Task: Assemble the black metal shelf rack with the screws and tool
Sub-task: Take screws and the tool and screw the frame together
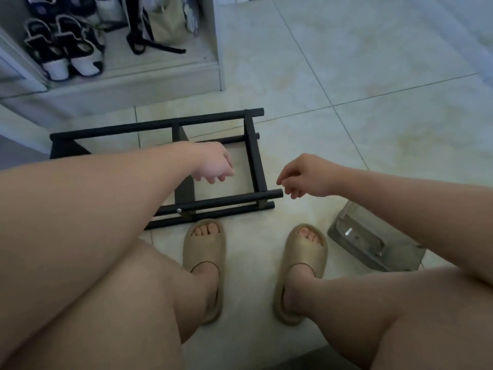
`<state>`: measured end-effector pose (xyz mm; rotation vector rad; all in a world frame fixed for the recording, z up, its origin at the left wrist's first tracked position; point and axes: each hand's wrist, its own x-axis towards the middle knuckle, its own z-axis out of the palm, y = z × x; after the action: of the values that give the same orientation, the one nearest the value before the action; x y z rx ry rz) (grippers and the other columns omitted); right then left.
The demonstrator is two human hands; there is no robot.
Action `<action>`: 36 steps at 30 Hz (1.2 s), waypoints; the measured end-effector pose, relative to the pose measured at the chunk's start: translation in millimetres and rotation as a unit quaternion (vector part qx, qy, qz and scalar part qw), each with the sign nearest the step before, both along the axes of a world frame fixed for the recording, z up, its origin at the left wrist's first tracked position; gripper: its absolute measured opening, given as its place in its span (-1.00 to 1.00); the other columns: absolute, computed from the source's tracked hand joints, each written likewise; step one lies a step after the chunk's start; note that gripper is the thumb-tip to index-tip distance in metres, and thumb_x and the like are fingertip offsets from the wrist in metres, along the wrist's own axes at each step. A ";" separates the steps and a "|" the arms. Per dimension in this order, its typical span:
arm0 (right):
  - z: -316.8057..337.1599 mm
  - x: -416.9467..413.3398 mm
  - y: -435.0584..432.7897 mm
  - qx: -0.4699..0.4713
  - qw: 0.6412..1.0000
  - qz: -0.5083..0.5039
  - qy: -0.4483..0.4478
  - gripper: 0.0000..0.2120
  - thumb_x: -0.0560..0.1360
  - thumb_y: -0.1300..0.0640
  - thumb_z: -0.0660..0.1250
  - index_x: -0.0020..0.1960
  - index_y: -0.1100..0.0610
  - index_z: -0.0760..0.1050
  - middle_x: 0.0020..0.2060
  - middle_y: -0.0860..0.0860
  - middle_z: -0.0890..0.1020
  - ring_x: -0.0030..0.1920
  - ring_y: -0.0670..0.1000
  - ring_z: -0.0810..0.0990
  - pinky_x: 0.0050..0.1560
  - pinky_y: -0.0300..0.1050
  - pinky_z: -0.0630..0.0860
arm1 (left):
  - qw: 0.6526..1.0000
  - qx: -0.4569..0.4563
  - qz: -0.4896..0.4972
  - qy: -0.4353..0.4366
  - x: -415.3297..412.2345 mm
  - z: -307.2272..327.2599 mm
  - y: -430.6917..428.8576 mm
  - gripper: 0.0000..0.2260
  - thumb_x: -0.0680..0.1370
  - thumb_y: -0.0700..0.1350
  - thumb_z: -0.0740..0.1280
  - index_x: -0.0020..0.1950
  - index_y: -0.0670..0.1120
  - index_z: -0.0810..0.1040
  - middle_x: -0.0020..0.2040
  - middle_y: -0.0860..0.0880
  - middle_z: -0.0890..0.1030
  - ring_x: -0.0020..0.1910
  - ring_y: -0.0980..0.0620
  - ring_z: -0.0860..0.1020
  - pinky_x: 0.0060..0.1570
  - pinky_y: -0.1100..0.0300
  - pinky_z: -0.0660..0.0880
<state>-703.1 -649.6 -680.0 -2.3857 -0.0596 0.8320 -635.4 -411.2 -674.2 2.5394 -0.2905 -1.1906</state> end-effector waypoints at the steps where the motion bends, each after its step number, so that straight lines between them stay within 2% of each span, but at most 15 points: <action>1: -9.9 4.7 -1.9 0.007 1.000 -0.007 0.008 -0.81 0.59 0.28 0.26 0.01 0.13 0.64 -0.21 0.03 0.73 -0.20 0.01 0.73 0.00 -0.02 0.68 | 1.000 0.006 -0.017 -0.006 5.7 -8.5 -2.4 -0.81 0.63 -0.02 0.27 0.21 0.00 0.55 -0.01 0.04 0.65 -0.07 0.06 0.63 -0.09 0.10 0.56; 5: -51.3 19.3 -0.9 0.032 0.999 -0.028 0.022 -0.80 0.58 0.32 0.24 -0.05 0.11 0.59 -0.23 0.04 0.72 -0.20 0.06 0.73 0.03 0.05 0.68 | 0.997 0.002 -0.065 -0.032 20.2 -56.9 -19.2 -0.75 0.63 -0.05 0.28 0.27 -0.07 0.58 0.03 0.04 0.62 -0.07 0.05 0.55 -0.04 0.15 0.44; 8: -77.8 27.4 2.3 0.089 0.992 -0.083 0.009 -0.79 0.56 0.34 0.23 -0.08 0.12 0.59 -0.29 0.02 0.71 -0.28 0.04 0.69 0.03 0.15 0.67 | 0.997 -0.042 0.021 0.054 22.1 -107.2 -30.9 -0.72 0.67 0.01 0.21 0.30 -0.08 0.53 0.05 -0.01 0.64 -0.03 0.01 0.61 -0.08 0.10 0.55; 10: -91.8 30.4 3.3 0.133 0.983 -0.126 -0.013 -0.79 0.55 0.35 0.24 -0.08 0.13 0.60 -0.31 0.01 0.68 -0.32 0.00 0.64 -0.03 0.20 0.63 | 0.988 -0.069 0.086 0.110 19.1 -130.5 -37.2 -0.68 0.69 0.10 0.14 0.28 -0.05 0.52 0.10 -0.02 0.64 -0.04 0.01 0.60 -0.08 0.11 0.55; 13: -110.8 27.9 1.6 0.185 0.965 -0.179 -0.048 -0.78 0.55 0.36 0.25 -0.09 0.13 0.61 -0.37 -0.05 0.64 -0.36 -0.04 0.57 -0.17 0.05 0.57 | 0.972 -0.114 0.133 0.157 16.1 -150.9 -40.5 -0.62 0.67 0.21 0.09 0.19 0.02 0.58 0.08 0.04 0.66 -0.08 0.00 0.66 -0.19 0.22 0.56; 16: -128.2 18.0 -2.3 0.245 0.938 -0.234 -0.077 -0.78 0.54 0.40 0.26 -0.08 0.16 0.62 -0.37 -0.06 0.63 -0.34 -0.01 0.55 -0.18 -0.06 0.56 | 0.945 -0.170 0.162 0.226 12.2 -161.4 -39.0 -0.64 0.67 0.15 0.18 0.23 -0.08 0.57 0.05 0.00 0.68 -0.14 -0.07 0.72 -0.11 0.10 0.67; 18: -137.3 6.6 -4.9 0.284 0.918 -0.260 -0.095 -0.79 0.51 0.36 0.28 -0.10 0.12 0.63 -0.37 -0.05 0.63 -0.33 0.00 0.56 -0.18 -0.13 0.57 | 0.945 -0.186 0.149 0.224 10.8 -168.1 -38.9 -0.72 0.66 0.08 0.25 0.21 -0.08 0.58 -0.05 -0.03 0.69 -0.21 -0.03 0.72 -0.14 0.08 0.66; 21: -146.4 -11.4 -7.6 0.313 0.903 -0.274 -0.107 -0.80 0.48 0.30 0.29 -0.10 0.07 0.64 -0.34 -0.01 0.65 -0.32 -0.03 0.59 -0.17 -0.19 0.55 | 0.954 -0.190 0.111 0.204 11.9 -171.8 -38.0 -0.77 0.62 0.11 0.29 0.08 -0.01 0.59 -0.36 0.01 0.66 -0.38 0.06 0.63 -0.39 0.21 0.57; 24: -149.6 -24.4 -9.6 0.305 0.914 -0.252 -0.091 -0.81 0.50 0.29 0.29 -0.07 0.08 0.63 -0.30 0.04 0.65 -0.30 -0.04 0.60 -0.16 -0.20 0.54 | 0.964 -0.180 0.089 0.173 11.0 -174.2 -42.3 -0.69 0.57 0.22 0.32 -0.03 -0.02 0.58 -0.37 -0.08 0.61 -0.40 0.02 0.58 -0.38 0.17 0.52; 28: -151.3 -25.7 -9.8 0.292 0.925 -0.229 -0.084 -0.77 0.54 0.36 0.30 -0.05 0.05 0.60 -0.31 -0.01 0.64 -0.29 -0.09 0.59 -0.20 -0.29 0.49 | 0.964 -0.202 0.129 0.111 17.2 -178.1 -56.6 -0.65 0.57 0.20 0.33 -0.14 -0.08 0.54 -0.51 -0.07 0.52 -0.55 0.01 0.48 -0.47 0.20 0.44; 33: -152.1 -14.3 -12.6 0.283 0.925 -0.230 -0.105 -0.81 0.51 0.29 0.26 -0.06 0.06 0.59 -0.27 0.08 0.64 -0.29 -0.02 0.61 -0.15 -0.16 0.56 | 0.957 -0.228 0.163 0.080 37.0 -176.6 -69.3 -0.68 0.57 0.18 0.34 -0.23 -0.03 0.55 -0.51 -0.10 0.53 -0.53 -0.06 0.48 -0.45 0.18 0.46; 36: -154.7 -8.8 -13.8 0.282 0.925 -0.234 -0.100 -0.82 0.51 0.28 0.26 -0.05 0.07 0.59 -0.24 0.10 0.66 -0.25 0.04 0.64 -0.11 -0.06 0.60 | 0.950 -0.244 0.178 0.085 39.8 -176.9 -70.4 -0.69 0.59 0.15 0.34 -0.20 -0.05 0.60 -0.47 -0.13 0.54 -0.51 -0.06 0.50 -0.47 0.19 0.45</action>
<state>-711.8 -663.4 -834.7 -1.8120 0.1652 0.2853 -595.7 -481.6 -851.1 1.9459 -0.0661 -1.0328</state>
